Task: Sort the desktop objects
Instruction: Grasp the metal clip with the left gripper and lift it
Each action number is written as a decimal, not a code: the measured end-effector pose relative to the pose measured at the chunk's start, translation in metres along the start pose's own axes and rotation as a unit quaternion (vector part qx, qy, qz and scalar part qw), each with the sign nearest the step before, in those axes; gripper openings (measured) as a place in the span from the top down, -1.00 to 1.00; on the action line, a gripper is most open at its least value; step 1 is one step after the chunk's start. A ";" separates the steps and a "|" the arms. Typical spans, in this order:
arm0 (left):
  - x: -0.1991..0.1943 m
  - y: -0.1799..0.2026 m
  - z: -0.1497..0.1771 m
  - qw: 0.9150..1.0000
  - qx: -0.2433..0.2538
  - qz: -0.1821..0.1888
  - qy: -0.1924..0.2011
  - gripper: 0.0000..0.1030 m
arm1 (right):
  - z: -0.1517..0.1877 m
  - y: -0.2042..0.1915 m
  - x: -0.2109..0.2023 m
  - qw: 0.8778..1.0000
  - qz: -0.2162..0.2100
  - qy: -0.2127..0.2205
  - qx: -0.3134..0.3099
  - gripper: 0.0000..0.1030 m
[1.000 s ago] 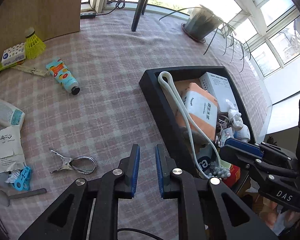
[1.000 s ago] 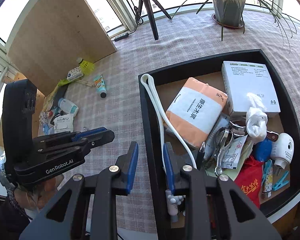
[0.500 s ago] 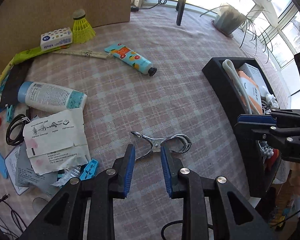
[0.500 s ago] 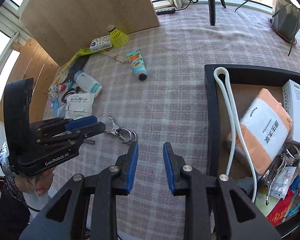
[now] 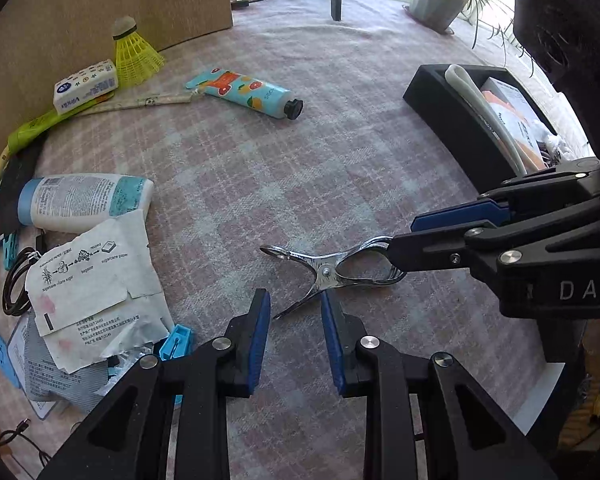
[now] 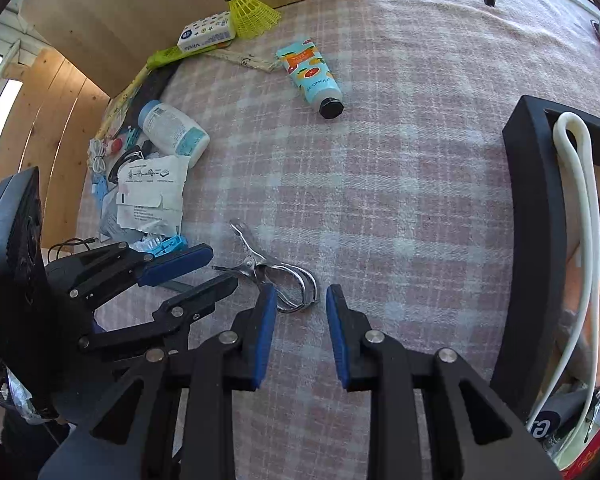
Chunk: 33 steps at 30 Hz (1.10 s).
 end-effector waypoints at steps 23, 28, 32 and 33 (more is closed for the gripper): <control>0.007 0.013 -0.007 1.000 0.021 0.019 0.012 0.74 | -0.014 0.008 0.012 0.999 0.038 0.002 0.023 0.78; -0.003 0.027 -0.016 0.999 0.035 0.020 0.022 0.78 | -0.010 0.013 -0.003 0.999 0.042 0.016 0.021 0.80; -0.015 0.038 -0.018 0.998 0.051 0.028 0.033 0.78 | -0.003 0.021 -0.021 0.998 0.041 0.029 0.024 0.80; -0.018 0.045 -0.019 0.997 0.057 0.030 0.036 0.78 | 0.000 0.026 -0.027 0.998 0.040 0.032 0.026 0.80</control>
Point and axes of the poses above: each gripper's, at about its wrist camera, not at the fingertips, and x roughly the way its jaws point, y to its right, z to its underside, the point moved 2 cm from there along x, roughly the way its jaws point, and after that the axes turned 12 degrees about -y, right-handed, at the moved point
